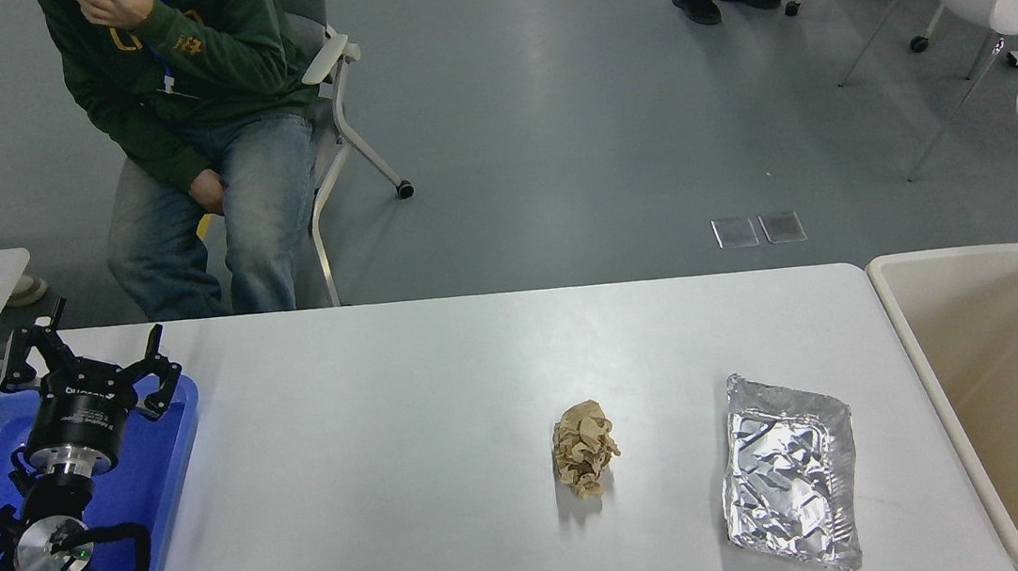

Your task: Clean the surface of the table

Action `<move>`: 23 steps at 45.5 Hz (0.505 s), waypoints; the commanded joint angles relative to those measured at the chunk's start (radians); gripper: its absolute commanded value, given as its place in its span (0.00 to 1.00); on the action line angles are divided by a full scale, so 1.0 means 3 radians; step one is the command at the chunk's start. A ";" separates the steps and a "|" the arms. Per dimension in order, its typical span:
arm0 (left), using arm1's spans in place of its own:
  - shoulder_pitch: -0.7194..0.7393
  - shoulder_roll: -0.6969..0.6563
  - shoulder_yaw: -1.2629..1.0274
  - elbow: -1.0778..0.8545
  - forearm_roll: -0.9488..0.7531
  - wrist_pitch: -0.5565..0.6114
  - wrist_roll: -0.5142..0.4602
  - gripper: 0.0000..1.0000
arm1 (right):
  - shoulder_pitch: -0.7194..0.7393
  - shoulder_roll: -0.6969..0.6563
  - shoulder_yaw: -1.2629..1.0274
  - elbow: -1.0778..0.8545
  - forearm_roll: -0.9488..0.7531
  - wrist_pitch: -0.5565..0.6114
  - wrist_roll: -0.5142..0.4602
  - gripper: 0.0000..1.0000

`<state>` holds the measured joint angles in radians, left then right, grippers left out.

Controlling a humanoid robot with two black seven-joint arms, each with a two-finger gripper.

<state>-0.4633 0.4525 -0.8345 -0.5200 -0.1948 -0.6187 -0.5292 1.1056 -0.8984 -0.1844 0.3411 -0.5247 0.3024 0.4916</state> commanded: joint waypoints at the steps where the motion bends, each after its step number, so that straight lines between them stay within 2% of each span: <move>1: 0.0000 0.0000 0.0000 0.0000 0.0000 -0.0003 0.0000 1.00 | -0.0188 0.0003 0.0001 -0.0135 0.0026 -0.0241 -0.0069 0.00; 23: 0.0000 0.0000 0.0000 0.0000 0.0000 0.0002 0.0000 1.00 | -0.0459 0.0233 -0.0009 -0.0130 -0.0015 -0.0783 -0.0447 0.00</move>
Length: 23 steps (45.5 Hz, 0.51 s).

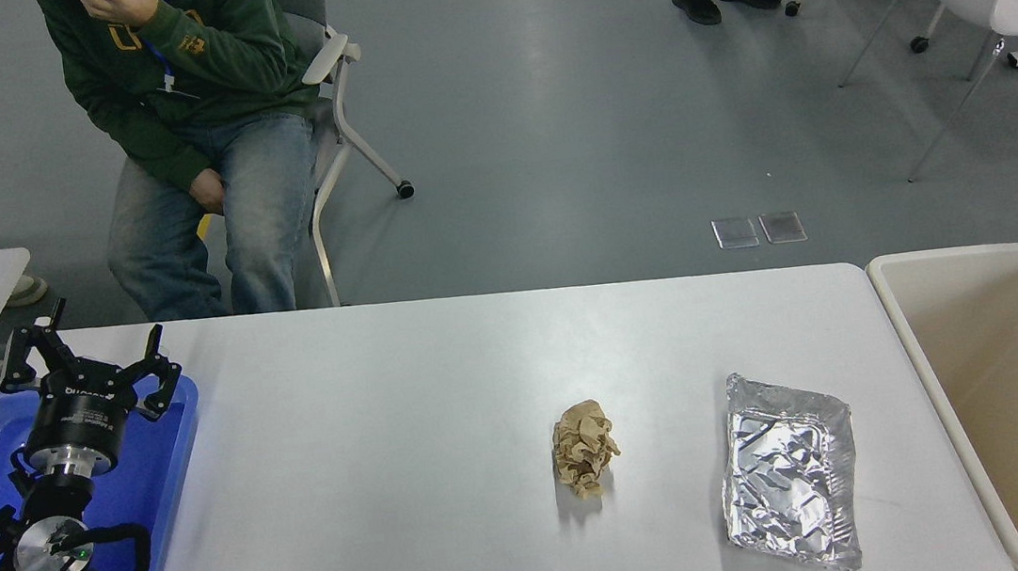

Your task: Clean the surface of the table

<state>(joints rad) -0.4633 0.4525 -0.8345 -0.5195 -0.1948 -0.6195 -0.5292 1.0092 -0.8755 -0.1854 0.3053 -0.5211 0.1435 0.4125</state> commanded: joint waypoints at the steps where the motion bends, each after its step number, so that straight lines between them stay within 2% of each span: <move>1: 0.0000 0.0000 0.0000 -0.0002 0.0000 -0.0001 0.0000 1.00 | -0.0142 0.0178 -0.0006 -0.0010 -0.0027 -0.0268 -0.0209 0.00; 23: 0.0000 0.0000 0.0000 -0.0002 0.0000 -0.0001 0.0000 1.00 | -0.0142 0.0556 -0.0241 -0.0010 -0.0022 -0.0437 -0.0725 0.00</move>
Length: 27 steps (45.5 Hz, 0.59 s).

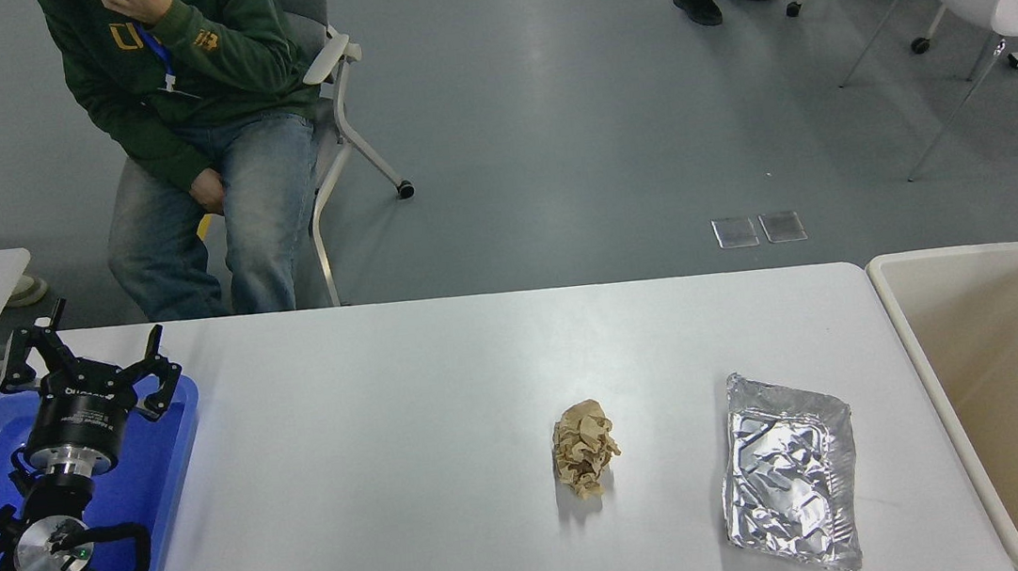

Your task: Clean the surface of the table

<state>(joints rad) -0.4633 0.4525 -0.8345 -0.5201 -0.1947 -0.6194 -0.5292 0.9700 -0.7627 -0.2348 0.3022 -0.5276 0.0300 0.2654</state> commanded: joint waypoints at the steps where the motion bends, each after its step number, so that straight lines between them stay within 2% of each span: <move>1: 0.0000 0.0000 0.0000 0.0000 0.0000 0.0004 0.0000 1.00 | -0.0012 0.0190 -0.0076 0.0000 0.0000 -0.0059 -0.0251 0.00; 9: 0.0000 0.0000 0.0000 0.0000 0.0000 0.0004 0.0000 1.00 | -0.0043 0.0241 -0.0076 -0.0005 0.0000 -0.0059 -0.0348 0.00; 27: 0.0000 0.0000 0.0000 0.0005 0.0000 -0.0001 0.0000 1.00 | -0.0273 0.0297 -0.0076 -0.0005 0.0046 -0.0074 -0.0353 0.00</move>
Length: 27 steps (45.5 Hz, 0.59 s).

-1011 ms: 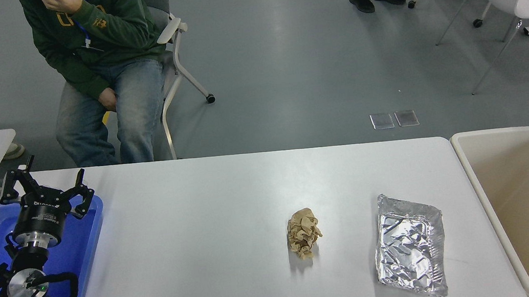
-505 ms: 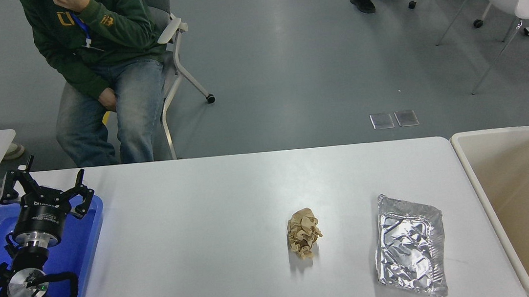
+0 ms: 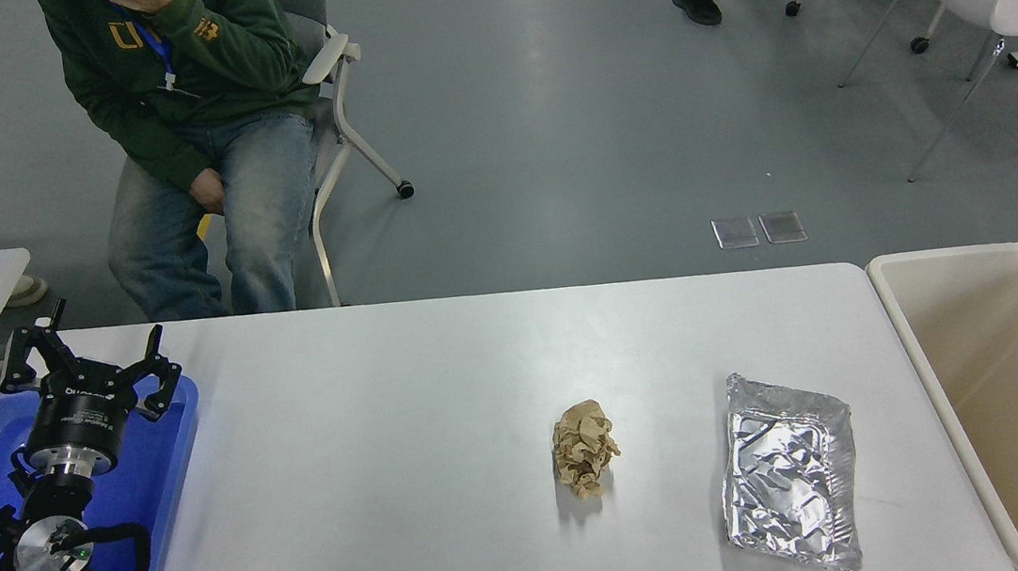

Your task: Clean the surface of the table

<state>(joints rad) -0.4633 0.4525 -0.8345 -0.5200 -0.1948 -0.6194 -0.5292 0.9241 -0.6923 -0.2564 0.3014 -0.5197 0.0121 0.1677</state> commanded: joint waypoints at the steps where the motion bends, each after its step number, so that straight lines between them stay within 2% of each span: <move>1: 0.0000 0.0000 0.0000 0.0000 0.0000 -0.0001 0.0000 1.00 | -0.0125 0.0073 0.0001 -0.0002 0.0019 -0.0025 -0.0027 0.00; 20: 0.0000 0.0000 0.0000 0.0000 0.0000 0.0004 0.0000 1.00 | -0.0222 0.0150 -0.0004 0.0003 0.0019 -0.0046 -0.0053 0.00; 27: 0.0000 0.0000 0.0000 0.0000 0.0000 -0.0001 0.0000 1.00 | -0.0222 0.0155 -0.0004 0.0003 0.0019 -0.0046 -0.0078 0.06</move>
<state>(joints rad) -0.4633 0.4525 -0.8345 -0.5199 -0.1948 -0.6194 -0.5292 0.8629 -0.6520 -0.2577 0.3014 -0.5142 -0.0006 0.1523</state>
